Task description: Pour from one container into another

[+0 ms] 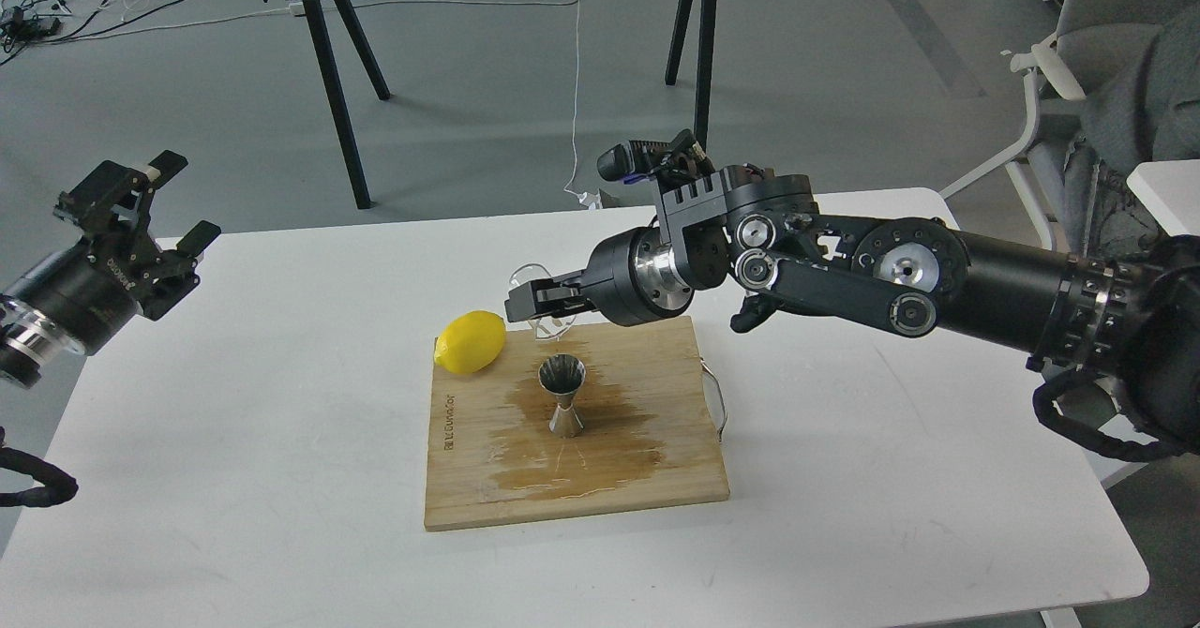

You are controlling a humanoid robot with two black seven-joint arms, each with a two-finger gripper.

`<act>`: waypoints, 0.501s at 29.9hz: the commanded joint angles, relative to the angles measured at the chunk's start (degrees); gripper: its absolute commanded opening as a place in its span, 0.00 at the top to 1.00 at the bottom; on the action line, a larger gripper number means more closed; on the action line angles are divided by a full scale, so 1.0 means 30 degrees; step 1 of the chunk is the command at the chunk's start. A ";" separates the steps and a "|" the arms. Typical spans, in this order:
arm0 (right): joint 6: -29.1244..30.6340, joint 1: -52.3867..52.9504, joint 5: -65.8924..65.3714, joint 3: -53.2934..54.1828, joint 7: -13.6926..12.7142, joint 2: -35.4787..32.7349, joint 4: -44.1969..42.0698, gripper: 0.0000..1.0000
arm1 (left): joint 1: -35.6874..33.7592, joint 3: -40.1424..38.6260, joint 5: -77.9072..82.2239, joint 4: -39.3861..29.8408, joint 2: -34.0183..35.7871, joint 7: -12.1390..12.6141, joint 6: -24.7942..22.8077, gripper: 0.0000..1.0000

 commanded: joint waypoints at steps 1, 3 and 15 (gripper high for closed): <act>0.0042 -0.0001 -0.0058 0.0002 0.0310 -0.0115 0.0120 0.68 | -0.0010 0.0000 0.0000 0.0000 -0.0001 0.0000 0.0000 0.01; 0.0042 -0.0001 -0.0378 0.0002 0.0515 -0.0261 0.0266 0.68 | -0.0010 0.0000 0.0000 0.0000 0.0028 0.0000 0.0000 0.01; 0.0042 -0.0060 -0.2371 -0.0350 0.1159 -0.0643 0.0326 0.69 | -0.0010 0.0029 0.0000 0.0000 -0.0001 0.0000 0.0000 0.01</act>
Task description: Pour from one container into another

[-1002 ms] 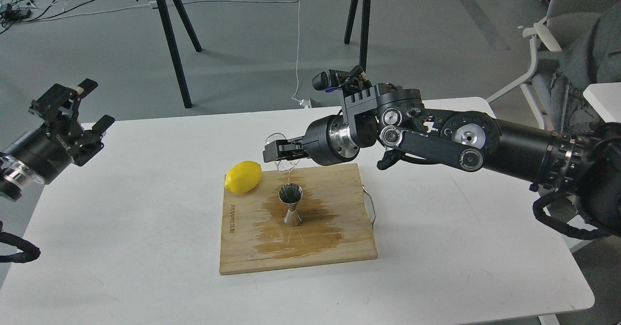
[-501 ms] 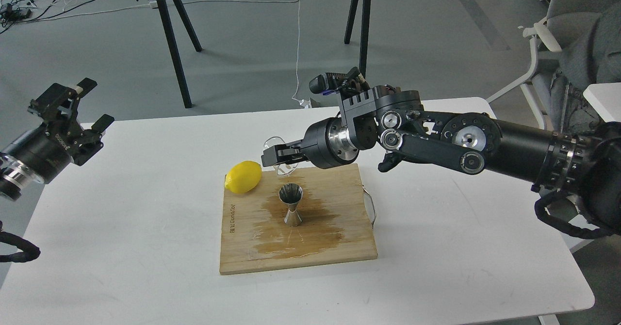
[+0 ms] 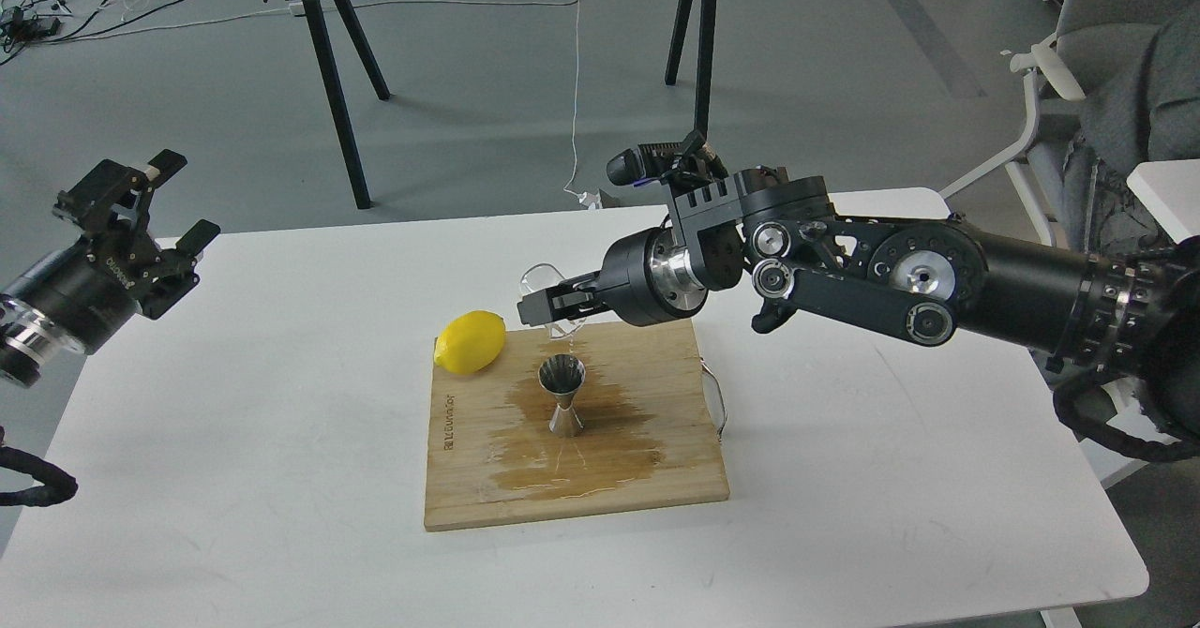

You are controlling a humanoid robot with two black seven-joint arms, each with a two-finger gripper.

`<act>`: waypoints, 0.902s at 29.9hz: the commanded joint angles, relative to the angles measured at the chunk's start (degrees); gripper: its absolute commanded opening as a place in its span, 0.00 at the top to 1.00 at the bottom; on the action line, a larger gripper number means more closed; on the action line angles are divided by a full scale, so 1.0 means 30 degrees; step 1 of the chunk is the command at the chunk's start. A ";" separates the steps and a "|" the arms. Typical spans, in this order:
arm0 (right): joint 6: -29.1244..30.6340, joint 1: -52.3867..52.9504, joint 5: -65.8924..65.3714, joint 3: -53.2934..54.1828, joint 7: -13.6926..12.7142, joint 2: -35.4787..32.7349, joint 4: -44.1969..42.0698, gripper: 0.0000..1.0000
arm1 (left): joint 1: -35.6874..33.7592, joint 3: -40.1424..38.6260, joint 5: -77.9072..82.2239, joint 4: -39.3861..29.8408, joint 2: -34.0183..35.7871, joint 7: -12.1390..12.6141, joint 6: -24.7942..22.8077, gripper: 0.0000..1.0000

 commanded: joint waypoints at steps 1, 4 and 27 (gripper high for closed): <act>-0.0001 -0.0037 -0.0460 -0.0022 0.0219 -0.0020 0.0005 0.69 | 0.0000 0.0027 0.0001 0.0000 -0.0003 0.0000 0.0000 0.01; -0.0001 -0.0037 -0.0608 -0.0051 0.0513 -0.0020 0.0092 0.69 | 0.0000 0.0056 0.0001 0.0000 -0.0003 0.0000 0.0000 0.01; -0.0177 -0.0125 -0.1866 -0.0080 0.1948 -0.0020 0.0386 0.70 | 0.0029 0.0027 0.0001 0.0029 -0.0003 0.0000 0.0000 0.01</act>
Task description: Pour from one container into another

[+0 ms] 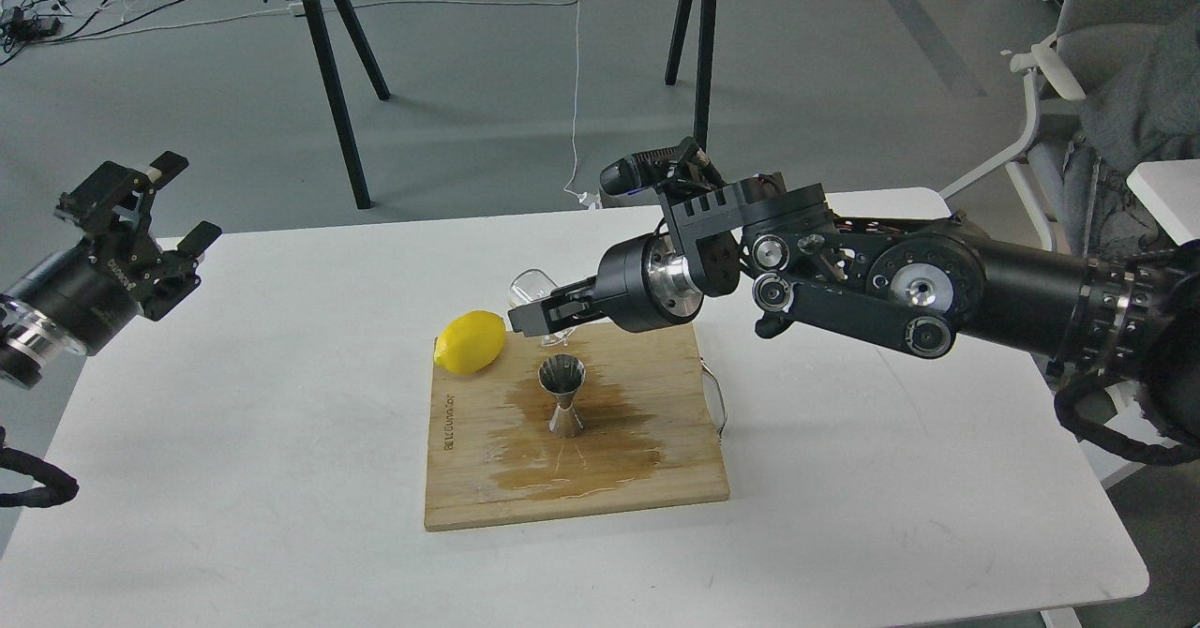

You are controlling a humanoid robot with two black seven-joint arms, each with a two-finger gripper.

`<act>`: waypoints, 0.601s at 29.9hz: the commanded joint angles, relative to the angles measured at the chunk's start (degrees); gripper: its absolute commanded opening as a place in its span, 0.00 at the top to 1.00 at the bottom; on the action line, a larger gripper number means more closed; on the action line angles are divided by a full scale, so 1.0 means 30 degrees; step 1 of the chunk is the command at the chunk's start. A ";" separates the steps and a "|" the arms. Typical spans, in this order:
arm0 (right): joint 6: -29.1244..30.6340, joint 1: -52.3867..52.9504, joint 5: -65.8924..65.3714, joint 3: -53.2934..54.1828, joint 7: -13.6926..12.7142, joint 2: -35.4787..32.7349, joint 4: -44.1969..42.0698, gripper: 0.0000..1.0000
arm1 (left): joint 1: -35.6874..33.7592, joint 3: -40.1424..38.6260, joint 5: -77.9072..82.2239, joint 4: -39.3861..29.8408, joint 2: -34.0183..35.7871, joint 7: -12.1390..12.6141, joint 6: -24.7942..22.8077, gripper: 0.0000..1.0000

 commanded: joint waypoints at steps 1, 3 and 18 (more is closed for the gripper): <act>-0.0009 -0.0009 -0.0536 -0.0028 0.0259 -0.0006 0.0081 0.70 | 0.0000 -0.0004 0.0001 0.0020 0.0007 0.0000 0.0000 0.01; -0.0038 -0.0038 -0.1123 -0.0028 0.0463 -0.0006 0.0081 0.70 | 0.0000 -0.0004 0.0001 0.0020 0.0007 0.0000 0.0000 0.01; -0.0359 -0.0243 -0.1741 -0.0086 0.0699 -0.0123 -0.0035 0.70 | 0.0000 -0.0004 0.0001 0.0020 -0.0051 0.0000 0.0000 0.01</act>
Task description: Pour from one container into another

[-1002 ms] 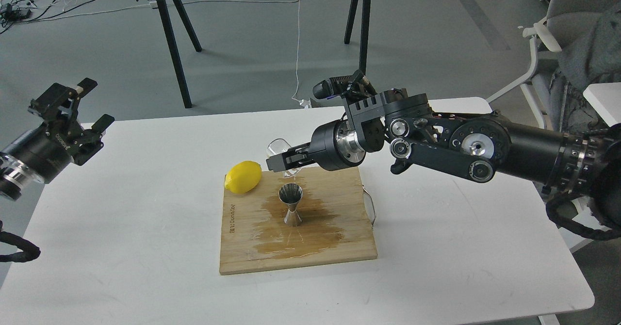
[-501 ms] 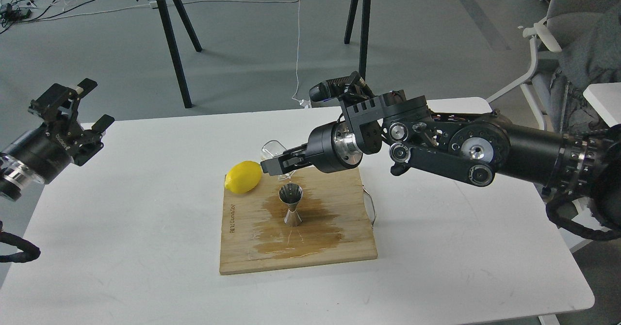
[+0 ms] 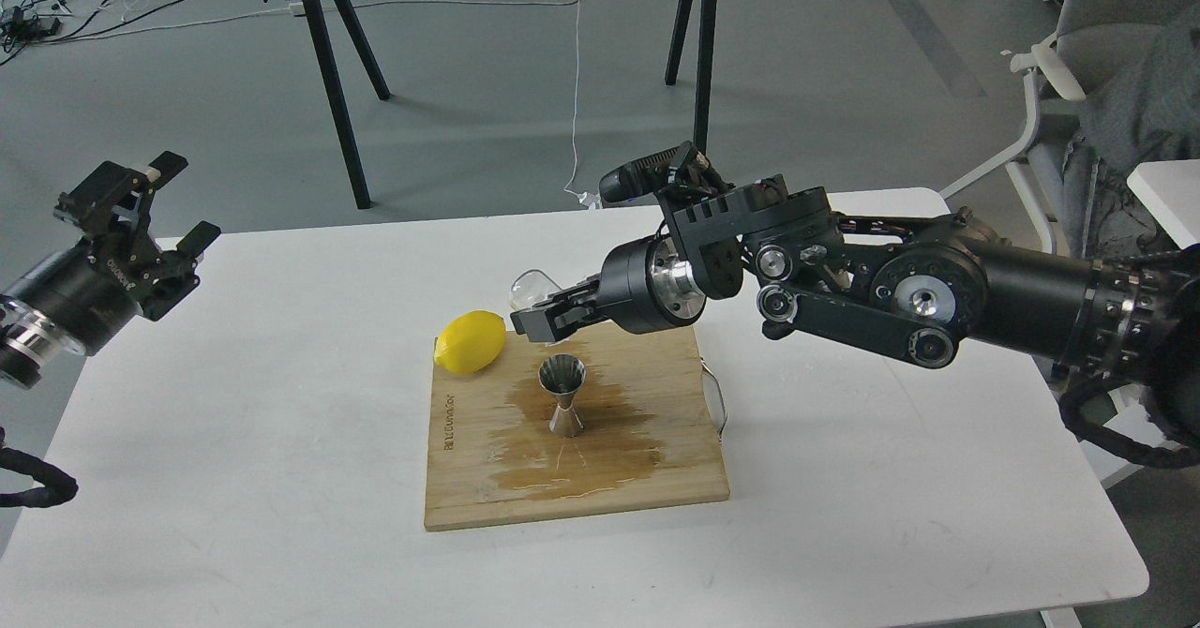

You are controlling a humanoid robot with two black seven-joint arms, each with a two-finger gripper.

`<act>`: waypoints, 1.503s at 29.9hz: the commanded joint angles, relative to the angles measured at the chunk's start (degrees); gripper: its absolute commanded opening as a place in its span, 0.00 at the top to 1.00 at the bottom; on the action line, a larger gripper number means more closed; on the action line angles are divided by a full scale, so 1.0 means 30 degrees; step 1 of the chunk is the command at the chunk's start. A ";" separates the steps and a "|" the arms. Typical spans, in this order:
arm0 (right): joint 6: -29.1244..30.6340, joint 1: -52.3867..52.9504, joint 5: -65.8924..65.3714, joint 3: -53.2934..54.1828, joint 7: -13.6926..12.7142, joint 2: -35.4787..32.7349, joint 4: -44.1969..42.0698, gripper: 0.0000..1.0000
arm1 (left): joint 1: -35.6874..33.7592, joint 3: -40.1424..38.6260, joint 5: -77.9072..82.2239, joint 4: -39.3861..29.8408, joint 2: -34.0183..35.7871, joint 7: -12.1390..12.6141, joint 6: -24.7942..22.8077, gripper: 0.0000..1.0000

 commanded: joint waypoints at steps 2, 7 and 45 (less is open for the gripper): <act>-0.0741 -0.0121 0.0281 -0.0014 -0.0055 0.0122 -0.0232 0.70 | 0.0000 0.0001 0.0000 -0.0001 -0.0055 0.0000 0.0000 0.01; -0.2088 -0.0531 0.2441 0.1125 -0.0232 0.0269 -0.1343 0.70 | 0.0029 0.0030 0.0029 -0.0001 -0.0084 0.0000 0.0000 0.01; -1.4923 -1.8257 2.9227 2.7174 -0.1052 0.2085 -0.3718 0.72 | 0.0088 0.0118 0.0030 -0.0001 -0.0406 0.0000 0.0000 0.01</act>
